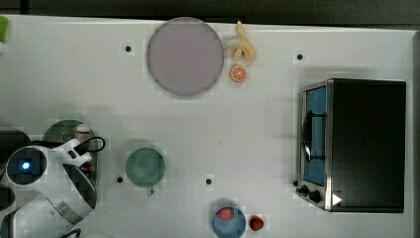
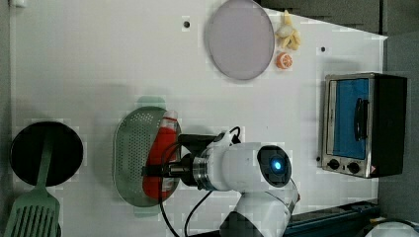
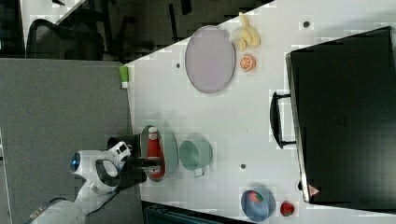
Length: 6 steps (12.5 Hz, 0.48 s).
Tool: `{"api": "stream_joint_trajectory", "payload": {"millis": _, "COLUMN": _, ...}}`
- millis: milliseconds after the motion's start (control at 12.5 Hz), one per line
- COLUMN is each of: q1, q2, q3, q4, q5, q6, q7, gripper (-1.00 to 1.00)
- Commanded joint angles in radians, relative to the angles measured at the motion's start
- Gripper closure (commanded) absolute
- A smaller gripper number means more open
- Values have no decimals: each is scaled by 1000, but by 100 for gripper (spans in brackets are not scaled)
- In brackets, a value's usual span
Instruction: Pick Ketchup from the table and place it in strainer.
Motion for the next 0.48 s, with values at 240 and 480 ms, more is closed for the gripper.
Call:
{"api": "stream_joint_trajectory", "payload": {"millis": 240, "q1": -14, "q2": -112, "q3": -7, "q4": 44, "q5": -20, "q6": -6, "q7": 64, "gripper": -100}}
{"api": "stream_joint_trajectory", "payload": {"millis": 480, "q1": -96, "q2": -232, "q3": -26, "q4": 53, "q5": -16, "q6": -87, "q7": 69, "gripper": -100}}
